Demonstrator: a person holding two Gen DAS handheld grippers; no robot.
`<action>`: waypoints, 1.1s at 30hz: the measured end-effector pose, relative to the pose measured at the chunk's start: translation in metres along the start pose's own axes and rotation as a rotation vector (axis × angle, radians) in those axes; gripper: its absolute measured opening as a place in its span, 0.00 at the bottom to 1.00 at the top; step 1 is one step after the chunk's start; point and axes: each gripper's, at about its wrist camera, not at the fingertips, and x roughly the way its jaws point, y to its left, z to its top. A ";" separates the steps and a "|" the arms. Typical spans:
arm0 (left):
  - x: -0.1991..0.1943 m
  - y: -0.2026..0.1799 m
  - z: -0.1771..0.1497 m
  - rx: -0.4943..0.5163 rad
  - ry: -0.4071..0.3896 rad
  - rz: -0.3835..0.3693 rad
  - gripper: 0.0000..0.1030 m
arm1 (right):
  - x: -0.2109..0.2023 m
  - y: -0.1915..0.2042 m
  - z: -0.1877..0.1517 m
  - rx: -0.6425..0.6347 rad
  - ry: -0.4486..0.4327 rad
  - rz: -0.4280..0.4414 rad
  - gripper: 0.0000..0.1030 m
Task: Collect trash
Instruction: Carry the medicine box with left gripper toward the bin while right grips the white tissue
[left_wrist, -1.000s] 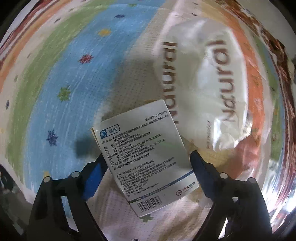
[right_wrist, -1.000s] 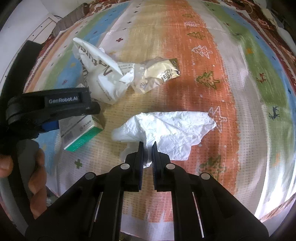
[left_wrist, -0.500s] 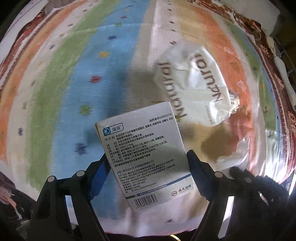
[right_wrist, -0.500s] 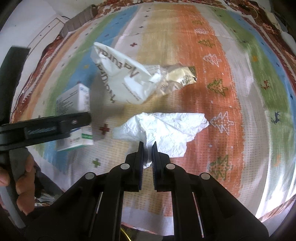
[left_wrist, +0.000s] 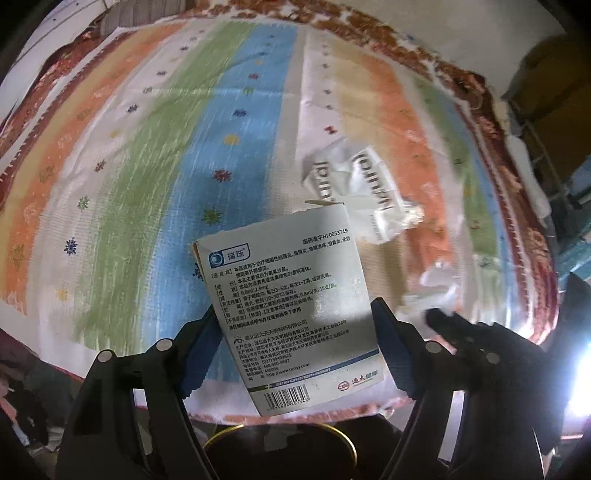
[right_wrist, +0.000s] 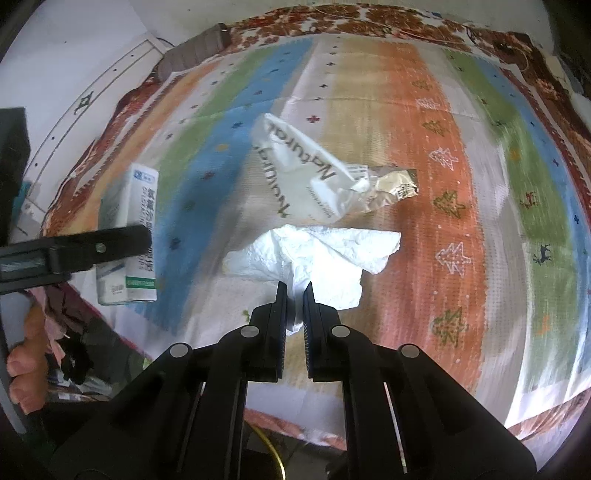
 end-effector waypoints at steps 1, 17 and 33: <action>-0.006 0.000 -0.002 0.003 -0.007 -0.014 0.74 | -0.003 0.002 -0.001 -0.004 -0.004 0.002 0.07; -0.089 -0.002 -0.052 0.106 -0.158 -0.162 0.73 | -0.086 0.039 -0.036 -0.051 -0.171 0.040 0.07; -0.122 0.004 -0.128 0.144 -0.232 -0.222 0.73 | -0.121 0.086 -0.108 -0.108 -0.256 0.103 0.07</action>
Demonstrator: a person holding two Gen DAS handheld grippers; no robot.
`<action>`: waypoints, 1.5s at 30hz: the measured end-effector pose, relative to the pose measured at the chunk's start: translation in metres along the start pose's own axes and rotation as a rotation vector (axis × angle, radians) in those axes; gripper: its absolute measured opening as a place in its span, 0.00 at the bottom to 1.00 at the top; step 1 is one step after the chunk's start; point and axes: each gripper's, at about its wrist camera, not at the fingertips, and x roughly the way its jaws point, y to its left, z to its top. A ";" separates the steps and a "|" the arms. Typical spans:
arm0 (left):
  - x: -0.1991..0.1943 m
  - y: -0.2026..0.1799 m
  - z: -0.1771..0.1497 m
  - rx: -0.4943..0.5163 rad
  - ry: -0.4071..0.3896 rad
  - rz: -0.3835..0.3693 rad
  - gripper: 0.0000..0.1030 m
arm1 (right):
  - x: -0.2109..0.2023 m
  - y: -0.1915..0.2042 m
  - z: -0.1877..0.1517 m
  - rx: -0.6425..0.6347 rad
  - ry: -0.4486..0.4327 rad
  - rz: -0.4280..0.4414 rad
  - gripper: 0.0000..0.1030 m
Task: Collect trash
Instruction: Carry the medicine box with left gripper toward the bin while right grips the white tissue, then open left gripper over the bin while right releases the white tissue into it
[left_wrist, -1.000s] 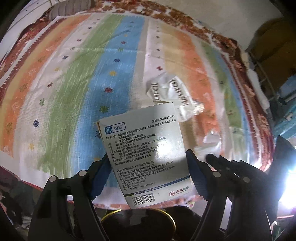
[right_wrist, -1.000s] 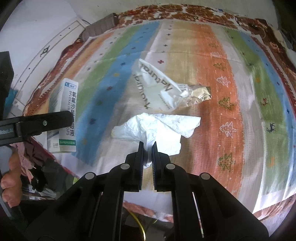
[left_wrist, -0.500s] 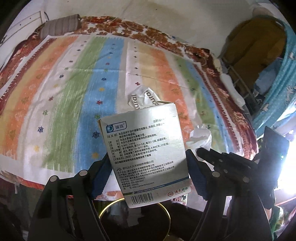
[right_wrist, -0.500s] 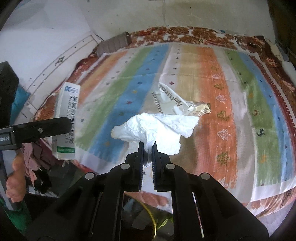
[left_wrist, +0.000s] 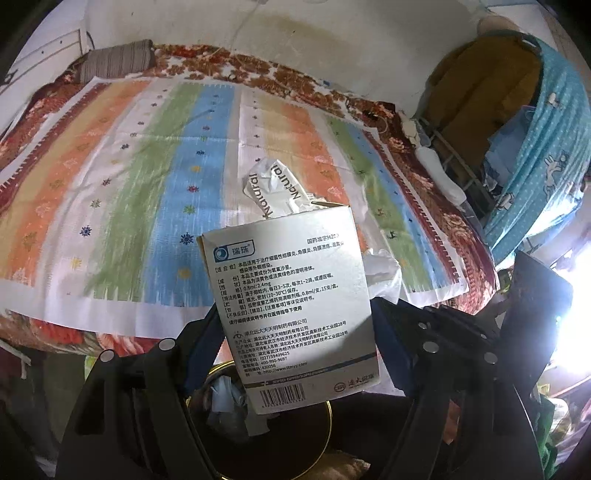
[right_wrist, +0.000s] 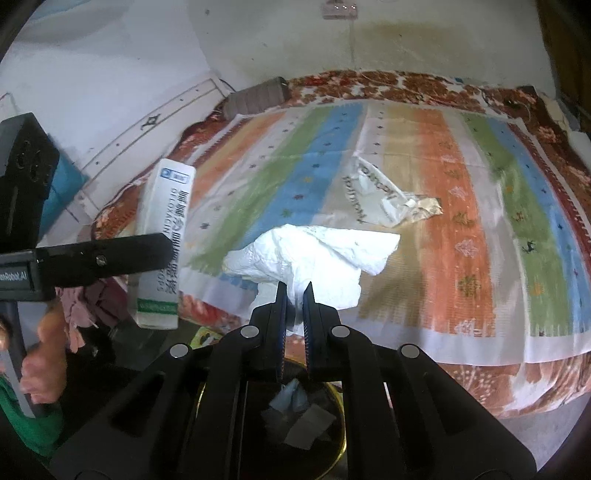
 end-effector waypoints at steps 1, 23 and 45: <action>-0.004 0.000 -0.003 0.004 -0.011 -0.002 0.73 | -0.001 0.002 -0.001 -0.004 -0.004 0.005 0.07; -0.016 0.015 -0.078 -0.063 0.021 0.073 0.73 | 0.000 0.033 -0.083 0.021 0.083 0.032 0.07; 0.010 0.023 -0.104 -0.124 0.158 0.087 0.90 | 0.032 0.021 -0.126 0.185 0.260 0.037 0.52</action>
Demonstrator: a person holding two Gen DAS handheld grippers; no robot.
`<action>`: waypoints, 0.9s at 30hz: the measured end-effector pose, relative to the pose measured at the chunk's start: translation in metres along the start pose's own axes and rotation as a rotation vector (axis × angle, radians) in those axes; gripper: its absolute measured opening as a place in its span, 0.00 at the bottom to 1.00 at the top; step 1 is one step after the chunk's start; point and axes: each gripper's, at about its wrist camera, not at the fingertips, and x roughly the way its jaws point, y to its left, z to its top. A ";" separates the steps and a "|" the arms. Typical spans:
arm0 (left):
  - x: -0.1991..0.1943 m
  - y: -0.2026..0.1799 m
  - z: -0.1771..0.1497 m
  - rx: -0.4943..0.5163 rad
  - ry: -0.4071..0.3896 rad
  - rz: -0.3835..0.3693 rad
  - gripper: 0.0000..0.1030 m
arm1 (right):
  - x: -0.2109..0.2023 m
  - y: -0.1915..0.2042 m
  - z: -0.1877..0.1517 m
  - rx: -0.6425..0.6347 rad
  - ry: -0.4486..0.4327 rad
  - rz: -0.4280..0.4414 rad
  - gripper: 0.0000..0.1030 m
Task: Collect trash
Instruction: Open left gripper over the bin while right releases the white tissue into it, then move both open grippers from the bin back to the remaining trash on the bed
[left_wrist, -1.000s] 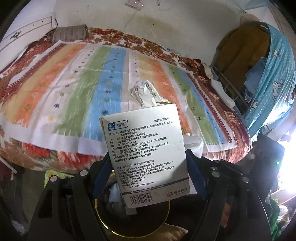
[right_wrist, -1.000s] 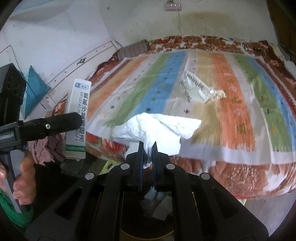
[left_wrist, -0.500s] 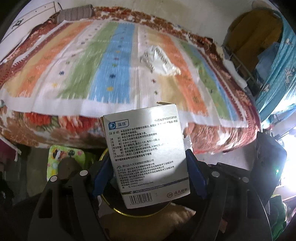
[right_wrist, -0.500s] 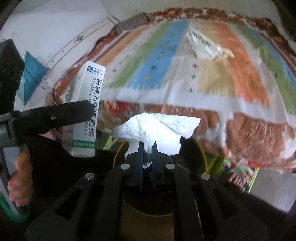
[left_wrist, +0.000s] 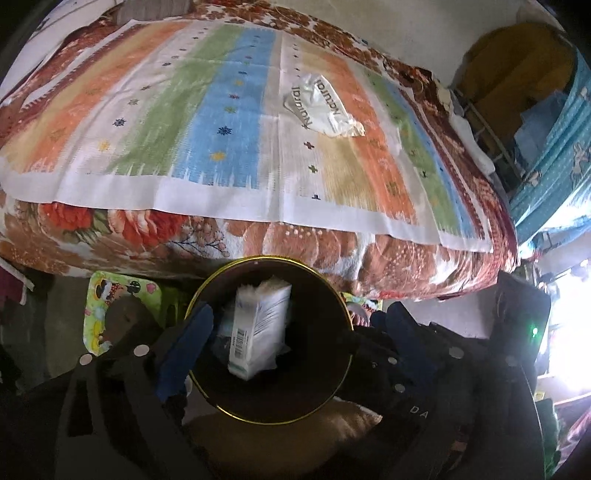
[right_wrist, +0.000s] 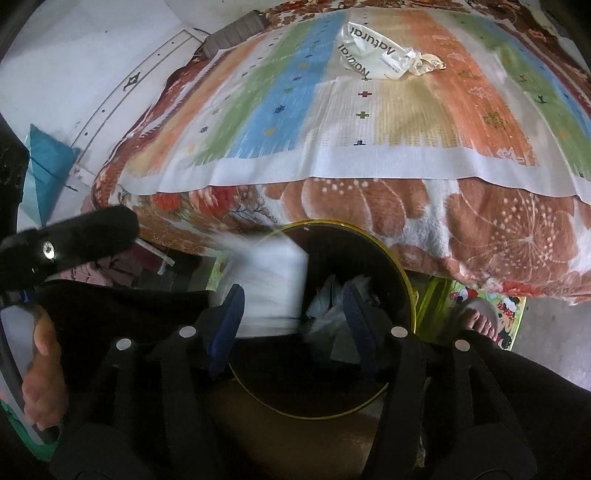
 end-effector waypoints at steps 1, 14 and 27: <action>0.000 0.001 0.001 -0.006 0.000 0.002 0.91 | 0.000 0.000 0.000 0.000 -0.002 -0.001 0.52; -0.007 0.013 0.020 -0.060 -0.091 0.072 0.94 | -0.026 -0.010 0.027 -0.021 -0.088 -0.058 0.66; -0.010 -0.015 0.055 0.197 -0.257 0.204 0.94 | -0.048 -0.014 0.071 -0.091 -0.171 -0.132 0.89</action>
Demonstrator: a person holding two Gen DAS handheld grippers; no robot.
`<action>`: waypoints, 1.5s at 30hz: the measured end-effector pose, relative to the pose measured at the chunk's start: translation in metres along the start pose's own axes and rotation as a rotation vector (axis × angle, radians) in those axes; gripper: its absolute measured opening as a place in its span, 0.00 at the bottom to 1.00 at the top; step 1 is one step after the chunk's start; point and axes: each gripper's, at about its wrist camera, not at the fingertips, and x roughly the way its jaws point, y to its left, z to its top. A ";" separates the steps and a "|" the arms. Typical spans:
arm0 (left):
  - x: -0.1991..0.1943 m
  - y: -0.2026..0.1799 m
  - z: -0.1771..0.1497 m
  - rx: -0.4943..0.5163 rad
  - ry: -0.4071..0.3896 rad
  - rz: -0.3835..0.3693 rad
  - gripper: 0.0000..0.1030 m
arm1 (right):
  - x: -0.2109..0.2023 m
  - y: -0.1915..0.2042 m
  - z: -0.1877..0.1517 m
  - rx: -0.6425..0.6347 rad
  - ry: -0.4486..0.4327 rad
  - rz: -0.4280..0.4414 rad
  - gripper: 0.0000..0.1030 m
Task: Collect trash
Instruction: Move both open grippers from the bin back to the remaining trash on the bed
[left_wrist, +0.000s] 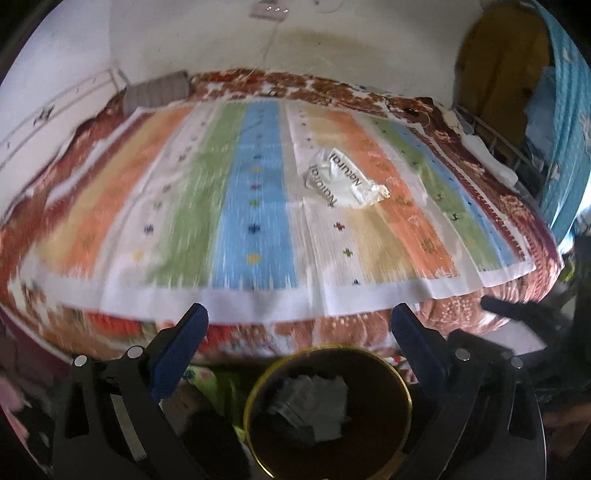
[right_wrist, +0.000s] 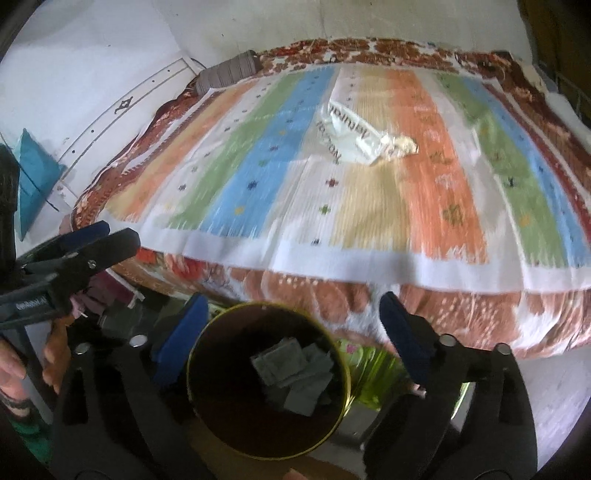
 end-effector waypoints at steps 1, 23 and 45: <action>0.002 0.000 0.004 0.000 -0.002 0.006 0.94 | -0.001 -0.001 0.004 -0.002 -0.007 -0.007 0.89; 0.114 0.015 0.100 -0.167 0.037 -0.140 0.94 | 0.042 -0.091 0.098 0.202 -0.054 -0.076 0.91; 0.204 0.002 0.150 -0.245 0.084 -0.271 0.94 | 0.124 -0.167 0.153 0.361 -0.088 -0.133 0.91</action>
